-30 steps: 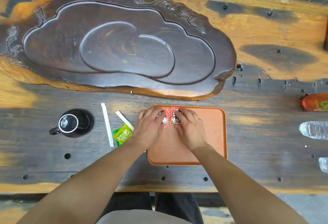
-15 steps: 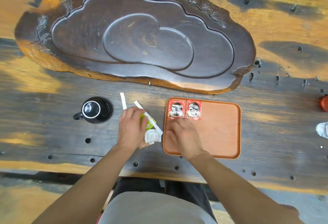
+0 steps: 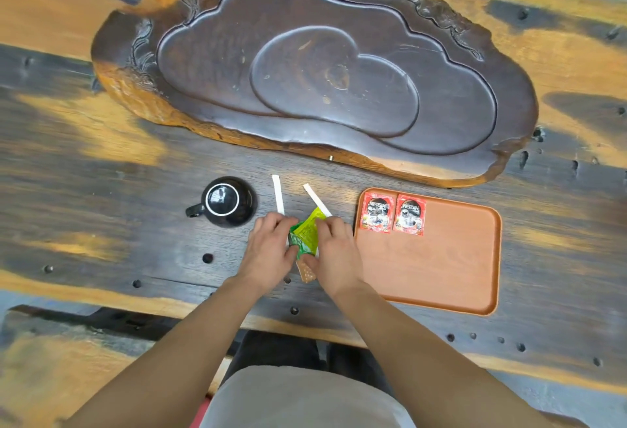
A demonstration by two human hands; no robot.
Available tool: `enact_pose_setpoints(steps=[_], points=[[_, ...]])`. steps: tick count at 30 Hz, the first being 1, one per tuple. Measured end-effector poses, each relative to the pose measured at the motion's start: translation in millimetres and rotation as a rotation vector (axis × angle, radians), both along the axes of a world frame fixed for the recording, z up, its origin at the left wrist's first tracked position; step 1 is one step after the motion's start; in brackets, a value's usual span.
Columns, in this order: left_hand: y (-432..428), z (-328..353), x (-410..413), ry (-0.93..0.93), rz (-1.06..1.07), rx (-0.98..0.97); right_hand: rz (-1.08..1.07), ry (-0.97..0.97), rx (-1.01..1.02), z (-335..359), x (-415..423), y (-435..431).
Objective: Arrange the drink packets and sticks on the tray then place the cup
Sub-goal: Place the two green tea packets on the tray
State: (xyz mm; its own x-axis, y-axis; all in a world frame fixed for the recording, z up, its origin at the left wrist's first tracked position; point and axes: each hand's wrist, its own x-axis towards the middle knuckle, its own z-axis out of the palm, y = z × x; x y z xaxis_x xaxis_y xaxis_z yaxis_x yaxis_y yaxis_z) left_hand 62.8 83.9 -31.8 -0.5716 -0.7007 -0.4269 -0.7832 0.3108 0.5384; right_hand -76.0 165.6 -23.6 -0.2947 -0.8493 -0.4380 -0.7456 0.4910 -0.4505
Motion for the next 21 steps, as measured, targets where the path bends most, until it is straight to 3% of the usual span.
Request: enact_pose_setpoints(steps=[8, 12, 18, 21], points=[[-8.6, -0.2, -7.4, -0.029, -0.005, 0.006, -0.155, 0.029, -0.108, 7.6, 1.6, -3.6], [-6.6, 5.1, -15.1, -0.088, -0.002, -0.027, -0.359, -0.176, -0.166, 23.5, -15.6, -5.3], [-5.4, 9.1, -28.4, -0.169, -0.006, -0.069, -0.857, -0.676, -0.181, 35.8, -39.4, -4.3], [-7.6, 13.5, -32.6, -0.134, 0.031, -0.039, -0.958, -0.783, -0.203, 43.9, -49.6, 1.2]])
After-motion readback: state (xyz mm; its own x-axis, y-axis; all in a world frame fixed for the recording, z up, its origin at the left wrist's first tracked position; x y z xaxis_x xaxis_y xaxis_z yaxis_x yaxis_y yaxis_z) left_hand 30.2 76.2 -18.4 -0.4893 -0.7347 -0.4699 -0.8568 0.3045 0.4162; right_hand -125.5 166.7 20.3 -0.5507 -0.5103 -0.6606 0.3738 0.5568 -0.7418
